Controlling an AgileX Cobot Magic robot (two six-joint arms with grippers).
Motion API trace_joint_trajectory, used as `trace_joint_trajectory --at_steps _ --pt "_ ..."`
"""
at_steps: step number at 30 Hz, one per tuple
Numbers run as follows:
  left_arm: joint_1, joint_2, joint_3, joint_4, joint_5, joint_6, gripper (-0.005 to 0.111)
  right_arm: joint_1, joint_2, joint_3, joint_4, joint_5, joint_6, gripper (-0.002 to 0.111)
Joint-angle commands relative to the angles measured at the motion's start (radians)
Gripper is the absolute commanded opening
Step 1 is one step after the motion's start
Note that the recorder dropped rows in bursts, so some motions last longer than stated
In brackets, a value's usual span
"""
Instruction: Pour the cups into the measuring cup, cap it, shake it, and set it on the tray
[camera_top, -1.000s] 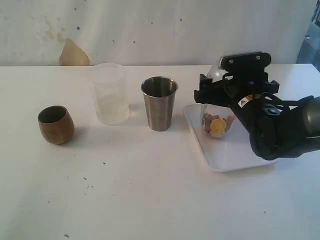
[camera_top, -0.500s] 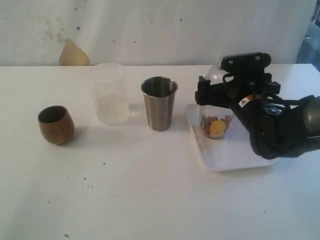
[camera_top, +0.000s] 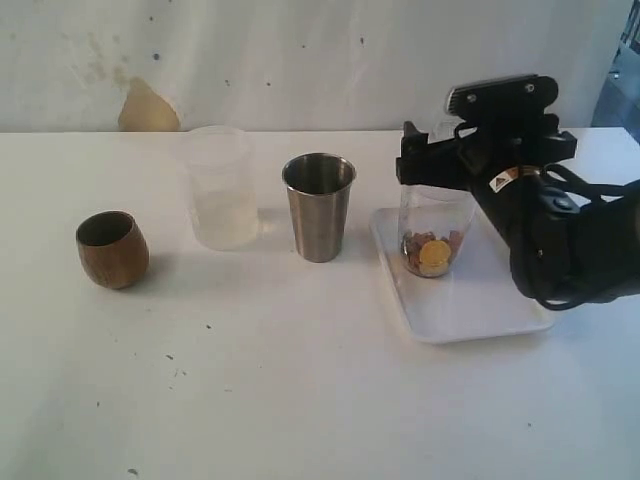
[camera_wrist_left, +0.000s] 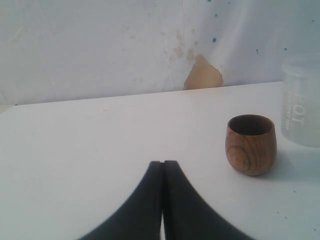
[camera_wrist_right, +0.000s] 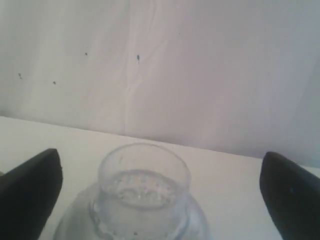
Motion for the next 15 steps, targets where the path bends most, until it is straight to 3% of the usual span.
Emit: trace_joint_trajectory --at_steps 1,7,15 --pt "0.001 -0.005 0.006 0.007 -0.011 -0.001 0.000 -0.006 -0.058 -0.002 0.005 -0.028 -0.056 0.105" --pt "0.001 -0.005 0.006 0.007 -0.011 -0.001 0.000 -0.006 -0.192 -0.002 0.010 0.023 -0.088 0.105" --pt "0.001 -0.005 0.006 0.007 -0.011 -0.001 0.000 -0.006 -0.450 0.000 0.007 0.288 -0.163 0.105"
